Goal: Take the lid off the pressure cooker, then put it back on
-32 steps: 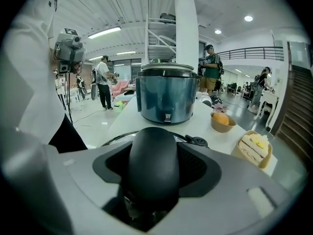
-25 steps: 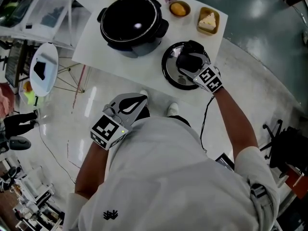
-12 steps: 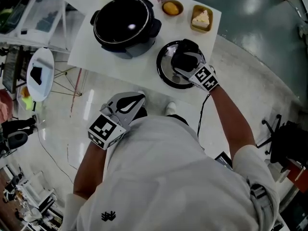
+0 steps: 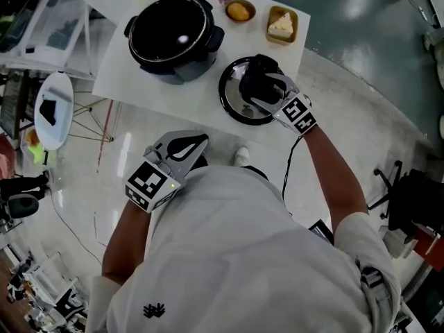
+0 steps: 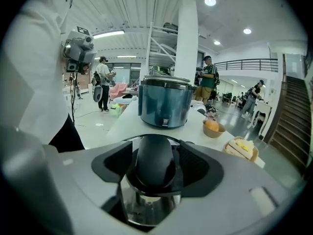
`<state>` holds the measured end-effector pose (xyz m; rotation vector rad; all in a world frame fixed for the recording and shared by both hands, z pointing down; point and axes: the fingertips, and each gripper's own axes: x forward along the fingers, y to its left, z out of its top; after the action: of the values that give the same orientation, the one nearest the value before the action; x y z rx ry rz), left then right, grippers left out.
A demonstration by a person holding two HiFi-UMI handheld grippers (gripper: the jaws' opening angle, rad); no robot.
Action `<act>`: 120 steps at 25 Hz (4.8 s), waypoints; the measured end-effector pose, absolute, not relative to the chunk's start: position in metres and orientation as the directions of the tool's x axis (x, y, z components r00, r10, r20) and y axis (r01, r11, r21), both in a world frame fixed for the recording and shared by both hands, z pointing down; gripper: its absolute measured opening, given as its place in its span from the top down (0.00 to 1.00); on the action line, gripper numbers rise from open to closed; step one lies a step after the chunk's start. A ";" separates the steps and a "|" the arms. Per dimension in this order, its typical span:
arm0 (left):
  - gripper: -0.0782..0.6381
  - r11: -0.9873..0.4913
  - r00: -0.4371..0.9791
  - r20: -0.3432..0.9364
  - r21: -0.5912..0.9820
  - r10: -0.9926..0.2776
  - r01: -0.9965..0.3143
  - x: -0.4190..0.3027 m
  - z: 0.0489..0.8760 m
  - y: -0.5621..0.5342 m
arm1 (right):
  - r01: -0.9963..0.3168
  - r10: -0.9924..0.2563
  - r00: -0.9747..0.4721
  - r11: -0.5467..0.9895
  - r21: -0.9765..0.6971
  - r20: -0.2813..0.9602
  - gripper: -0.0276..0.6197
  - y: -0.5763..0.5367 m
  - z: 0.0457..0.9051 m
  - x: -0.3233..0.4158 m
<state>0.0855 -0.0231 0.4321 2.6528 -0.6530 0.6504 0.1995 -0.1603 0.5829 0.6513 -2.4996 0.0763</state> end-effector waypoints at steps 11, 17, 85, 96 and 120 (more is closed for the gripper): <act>0.88 -0.851 0.795 0.504 0.197 -0.338 -0.486 0.094 0.433 -0.023 | -0.487 -0.453 -0.725 0.870 0.077 0.518 0.47 -0.160 0.581 0.210; 0.88 -0.850 0.796 0.499 0.198 -0.342 -0.489 0.096 0.433 -0.024 | -0.481 -0.449 -0.726 0.873 0.080 0.520 0.48 -0.162 0.580 0.210; 0.88 -0.843 0.820 0.423 0.200 -0.385 -0.499 0.057 0.424 -0.042 | -0.459 -0.395 -0.724 0.888 0.032 0.566 0.51 -0.166 0.481 0.199; 0.88 -0.856 0.844 0.386 0.209 -0.371 -0.472 0.045 0.421 -0.048 | -0.475 -0.410 -0.724 0.880 0.030 0.555 0.51 -0.170 0.411 0.194; 0.88 -0.848 0.853 0.351 0.229 -0.386 -0.477 -0.028 0.425 -0.066 | -0.424 -0.397 -0.758 0.903 0.071 0.517 0.51 -0.236 0.341 0.088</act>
<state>-0.0281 -0.0661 0.4246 2.7207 -0.6503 0.4220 0.0877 -0.2365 0.3408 0.5902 -2.5259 0.0673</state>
